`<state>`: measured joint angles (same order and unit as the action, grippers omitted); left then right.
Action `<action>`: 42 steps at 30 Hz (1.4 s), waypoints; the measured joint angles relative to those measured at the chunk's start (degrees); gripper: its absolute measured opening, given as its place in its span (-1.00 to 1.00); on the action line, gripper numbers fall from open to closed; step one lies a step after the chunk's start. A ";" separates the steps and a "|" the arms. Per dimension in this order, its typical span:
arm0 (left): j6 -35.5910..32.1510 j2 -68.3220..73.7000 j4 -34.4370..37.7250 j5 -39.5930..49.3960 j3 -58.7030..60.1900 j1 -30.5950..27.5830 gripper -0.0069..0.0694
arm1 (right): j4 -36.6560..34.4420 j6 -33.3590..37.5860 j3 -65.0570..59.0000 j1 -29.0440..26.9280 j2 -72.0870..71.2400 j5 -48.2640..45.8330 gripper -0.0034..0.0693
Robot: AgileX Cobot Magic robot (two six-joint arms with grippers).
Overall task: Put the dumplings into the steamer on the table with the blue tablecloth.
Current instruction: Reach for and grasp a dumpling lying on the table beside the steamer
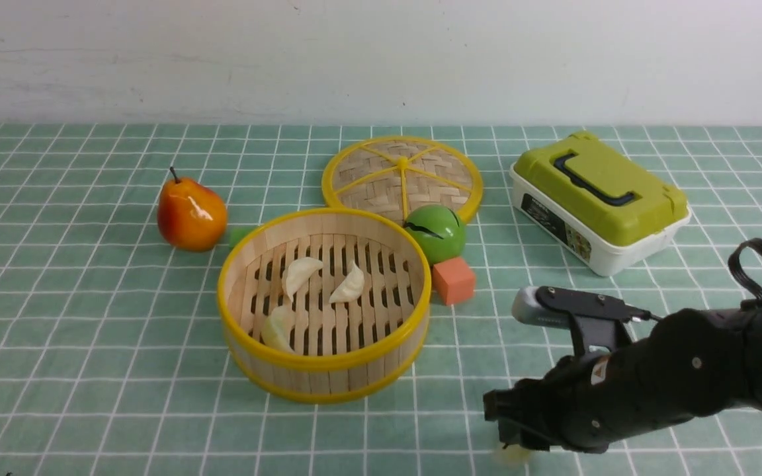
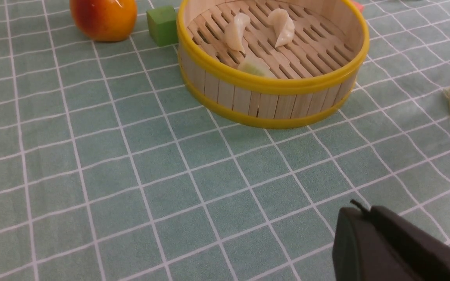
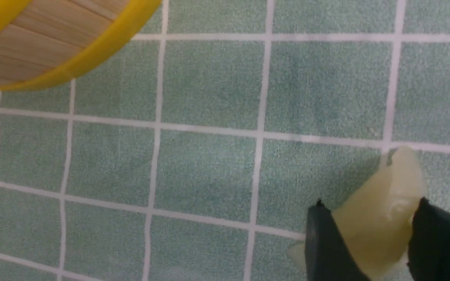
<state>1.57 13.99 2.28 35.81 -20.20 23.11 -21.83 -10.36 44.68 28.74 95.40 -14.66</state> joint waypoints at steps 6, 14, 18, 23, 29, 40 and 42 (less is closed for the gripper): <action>0.00 0.00 0.00 0.00 0.00 0.00 -0.73 | 7.58 2.75 1.53 0.29 -0.16 -2.71 -0.24; 0.00 0.00 0.00 0.00 0.00 0.00 -0.72 | 12.10 3.65 4.98 0.29 -0.82 -9.97 -0.76; 0.00 0.00 0.00 0.00 0.00 0.00 -0.72 | 12.30 3.38 5.14 0.29 -0.49 -10.20 -0.44; 0.00 0.00 0.00 0.00 0.00 0.00 -0.72 | 11.38 1.90 5.14 0.22 0.51 -10.00 0.10; 0.00 0.00 0.00 0.00 0.00 0.00 -0.70 | 11.32 -0.64 5.14 0.22 2.48 -7.92 0.16; 0.00 0.00 0.00 0.00 0.00 0.00 -0.67 | 10.53 0.51 9.00 0.22 -0.01 -13.81 -0.27; 0.00 0.00 0.00 -0.05 0.00 0.00 -0.67 | 10.47 1.17 11.34 0.22 -0.61 -15.32 -0.27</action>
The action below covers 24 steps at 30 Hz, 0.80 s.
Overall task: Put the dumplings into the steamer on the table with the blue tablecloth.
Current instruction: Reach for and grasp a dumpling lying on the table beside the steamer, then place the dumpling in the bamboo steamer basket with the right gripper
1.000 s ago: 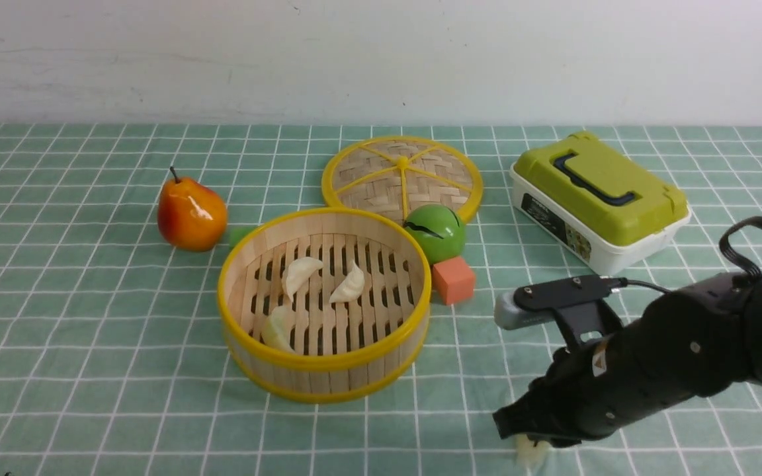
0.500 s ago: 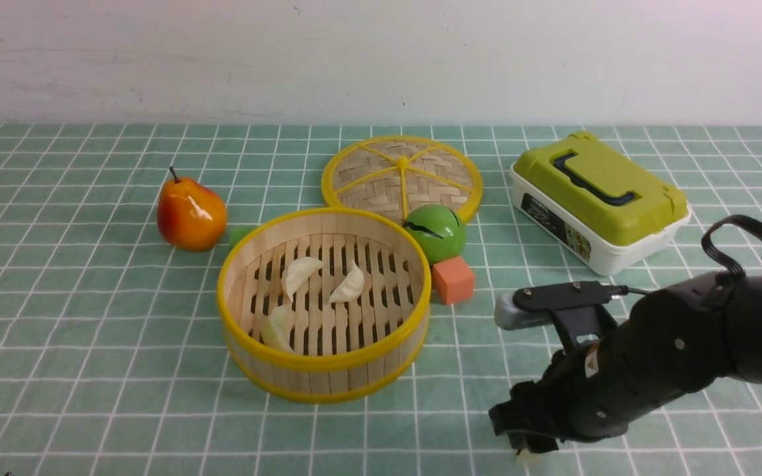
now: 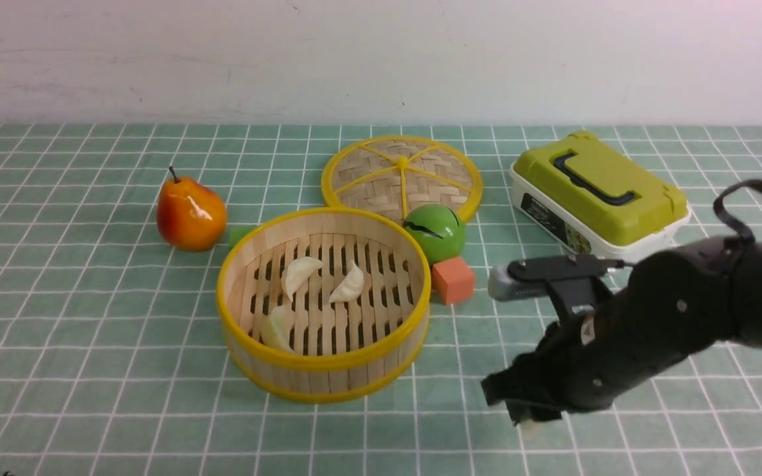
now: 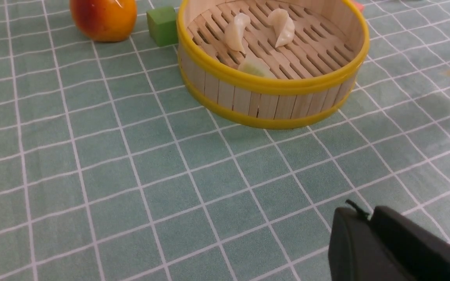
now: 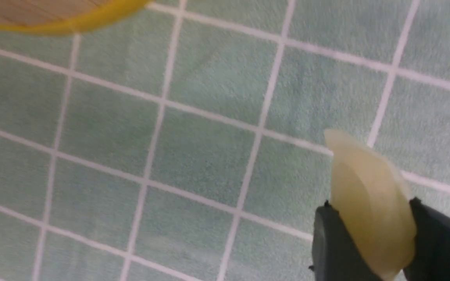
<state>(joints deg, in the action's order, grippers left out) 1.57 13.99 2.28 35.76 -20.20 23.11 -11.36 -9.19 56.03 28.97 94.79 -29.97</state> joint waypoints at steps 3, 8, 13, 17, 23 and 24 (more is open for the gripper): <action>0.00 0.00 0.00 -0.20 0.00 0.00 -0.67 | -1.25 1.90 6.71 0.00 -0.56 -2.68 -0.27; 0.00 0.00 0.00 -0.61 0.00 0.00 -0.67 | -7.36 7.47 20.08 1.82 3.78 -1.45 -0.27; 0.00 0.00 0.00 -0.66 0.00 0.00 -0.66 | -13.68 11.62 31.70 4.06 15.77 -0.93 -0.27; 0.00 0.00 -0.05 -0.66 0.00 0.00 -0.66 | -15.76 12.11 38.94 4.94 26.29 -2.60 -0.27; 0.00 0.00 -0.05 -0.66 0.00 0.00 -0.66 | -16.18 11.04 43.64 4.83 30.83 -7.33 -0.23; 0.00 0.00 -0.05 -0.66 0.00 0.00 -0.66 | -16.00 11.04 43.71 4.83 30.83 -7.88 -0.18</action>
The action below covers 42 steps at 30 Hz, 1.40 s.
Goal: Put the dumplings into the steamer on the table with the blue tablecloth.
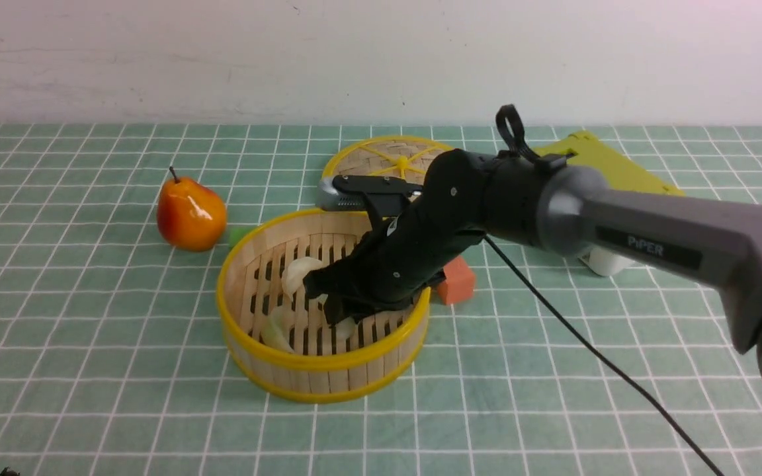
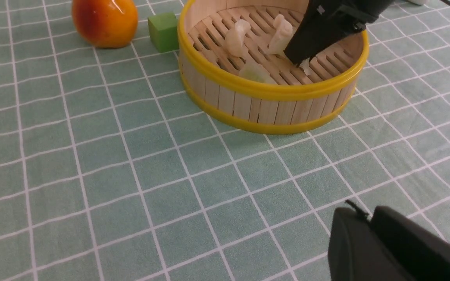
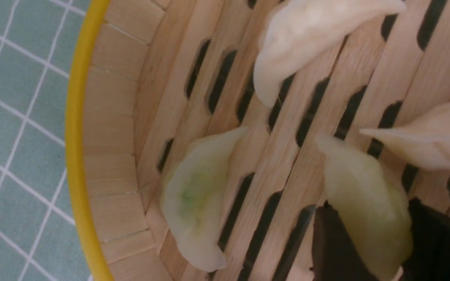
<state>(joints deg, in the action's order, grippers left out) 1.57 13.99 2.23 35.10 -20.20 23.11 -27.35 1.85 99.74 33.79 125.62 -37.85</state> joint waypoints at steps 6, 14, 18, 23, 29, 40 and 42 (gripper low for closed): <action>0.00 0.00 -0.12 0.00 0.00 0.00 -0.65 | 3.01 0.00 0.06 0.00 -3.58 -2.93 0.15; 0.00 0.00 -0.12 0.00 0.00 0.00 -0.63 | 15.36 0.00 0.06 0.00 -19.50 -6.85 -0.28; 0.00 0.00 -0.12 0.00 0.00 0.00 -0.63 | 23.65 0.00 0.06 0.00 -30.71 -9.24 -0.64; 0.00 0.00 -0.12 0.00 0.00 0.00 -0.62 | 37.83 -3.72 -6.06 0.00 -46.81 -10.71 -0.96; 0.00 0.00 -0.16 0.00 0.00 0.00 -0.61 | 49.67 -15.94 -28.23 0.00 -65.40 -6.83 -0.96; 0.00 0.00 -0.16 0.00 0.00 0.00 -0.58 | 53.23 -30.72 -71.67 0.00 -92.69 24.47 -0.95; 0.00 0.00 -0.16 0.00 0.00 0.00 -0.58 | 53.59 -31.07 -78.18 0.00 -95.46 31.42 -0.95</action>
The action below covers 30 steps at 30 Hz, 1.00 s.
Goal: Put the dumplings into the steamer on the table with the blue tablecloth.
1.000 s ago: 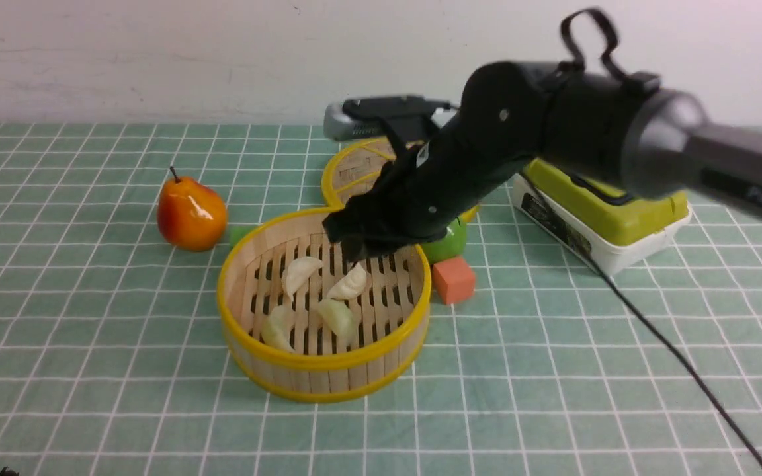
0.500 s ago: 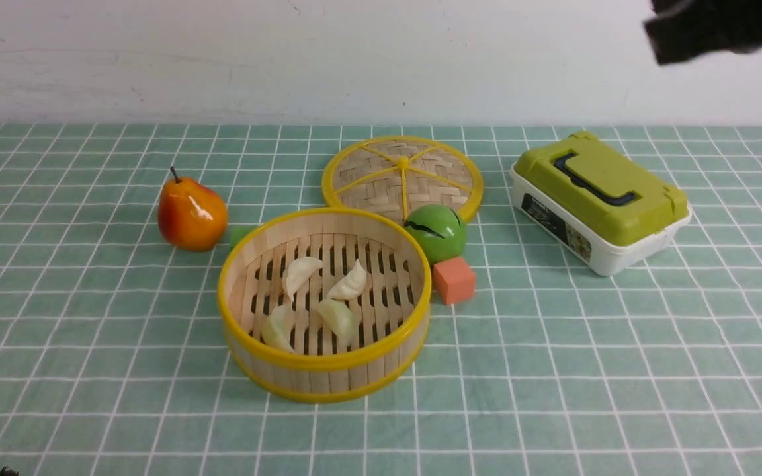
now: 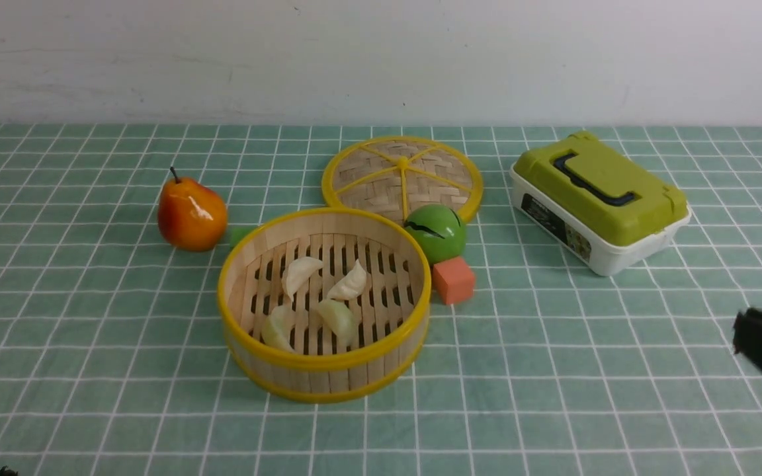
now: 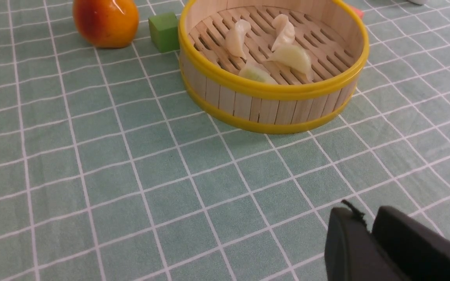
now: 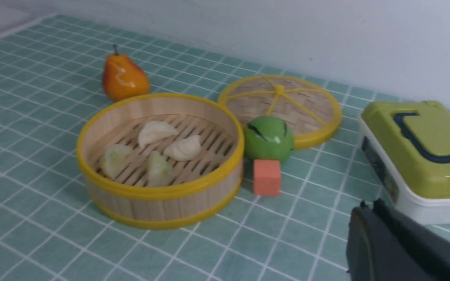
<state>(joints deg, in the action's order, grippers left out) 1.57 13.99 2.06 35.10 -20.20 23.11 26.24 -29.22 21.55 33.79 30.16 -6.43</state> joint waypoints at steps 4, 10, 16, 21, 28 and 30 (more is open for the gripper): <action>0.00 0.00 0.00 0.00 0.00 0.00 -0.57 | 1.17 -0.09 -7.26 -0.56 -4.93 3.49 -0.93; 0.00 0.00 0.00 0.06 0.00 0.00 -0.54 | 0.23 -6.18 -9.98 -2.49 -16.42 -1.22 -0.93; 0.00 0.00 0.00 0.06 0.00 0.00 -0.52 | -13.25 1.97 -15.79 -11.64 -28.59 -4.82 -0.93; 0.00 0.00 0.00 0.06 0.00 0.00 -0.51 | -27.86 13.34 -22.65 -24.89 -30.75 -4.31 -0.92; 0.00 0.00 0.00 0.29 0.00 0.00 -0.50 | -34.98 15.83 -22.86 -34.49 -30.81 -14.47 -0.92; 0.00 0.00 0.00 0.34 0.00 0.00 -0.50 | -35.01 16.32 -22.58 -35.15 -30.80 -15.70 -0.91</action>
<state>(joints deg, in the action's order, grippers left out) 1.57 13.99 2.06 35.44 -20.20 23.11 -8.77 -12.90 -1.03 -1.36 -0.64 -22.13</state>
